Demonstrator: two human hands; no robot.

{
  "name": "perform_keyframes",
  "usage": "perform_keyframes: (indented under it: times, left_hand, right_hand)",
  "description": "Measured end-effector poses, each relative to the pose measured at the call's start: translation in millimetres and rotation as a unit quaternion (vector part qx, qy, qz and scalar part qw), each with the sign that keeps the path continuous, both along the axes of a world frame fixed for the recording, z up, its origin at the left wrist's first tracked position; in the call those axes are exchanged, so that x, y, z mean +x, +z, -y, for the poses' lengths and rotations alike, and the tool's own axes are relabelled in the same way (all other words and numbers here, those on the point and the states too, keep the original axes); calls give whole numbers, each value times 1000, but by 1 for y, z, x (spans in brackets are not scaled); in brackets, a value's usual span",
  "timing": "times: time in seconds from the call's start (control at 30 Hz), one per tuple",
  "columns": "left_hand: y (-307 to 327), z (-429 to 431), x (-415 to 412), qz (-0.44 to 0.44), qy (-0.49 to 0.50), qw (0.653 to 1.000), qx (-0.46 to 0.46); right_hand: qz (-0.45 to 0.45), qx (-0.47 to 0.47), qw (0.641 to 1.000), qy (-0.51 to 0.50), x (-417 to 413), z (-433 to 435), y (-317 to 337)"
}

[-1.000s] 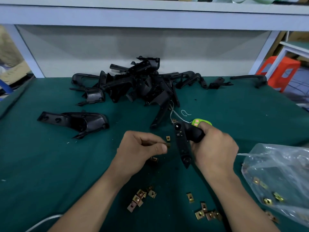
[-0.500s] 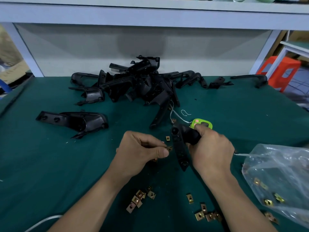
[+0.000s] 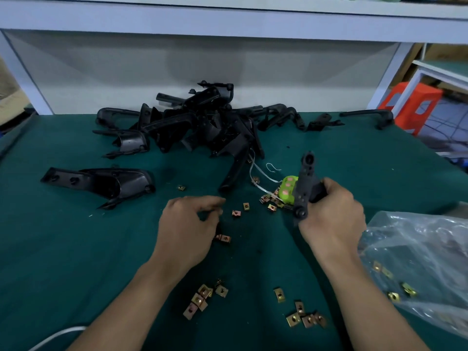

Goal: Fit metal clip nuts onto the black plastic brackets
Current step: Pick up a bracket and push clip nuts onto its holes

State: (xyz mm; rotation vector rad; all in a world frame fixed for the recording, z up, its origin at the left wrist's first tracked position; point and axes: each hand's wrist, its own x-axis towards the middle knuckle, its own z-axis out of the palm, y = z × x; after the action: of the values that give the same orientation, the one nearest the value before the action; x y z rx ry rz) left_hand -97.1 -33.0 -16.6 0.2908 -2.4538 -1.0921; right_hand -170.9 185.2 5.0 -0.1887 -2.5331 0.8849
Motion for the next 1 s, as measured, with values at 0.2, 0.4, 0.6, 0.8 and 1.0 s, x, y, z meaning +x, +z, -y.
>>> perform_keyframes:
  times: [0.2, 0.4, 0.6, 0.8, 1.0]
  left_hand:
    - [-1, -4, 1, 62, -77, 995, 21]
    - [-2, -3, 0, 57, -85, 994, 33]
    - [-5, -3, 0, 49, -85, 995, 26]
    - [1, -7, 2, 12, -118, 993, 19]
    - [-4, 1, -1, 80, -9, 993, -86]
  right_hand:
    - [11, 61, 998, 2, -9, -21, 8]
    - [79, 116, 989, 45, -14, -30, 8]
    - [132, 152, 967, 155, -6, -15, 4]
    - [172, 59, 943, 278, 4, 1, 3]
    - [138, 26, 960, 242, 4, 0, 0]
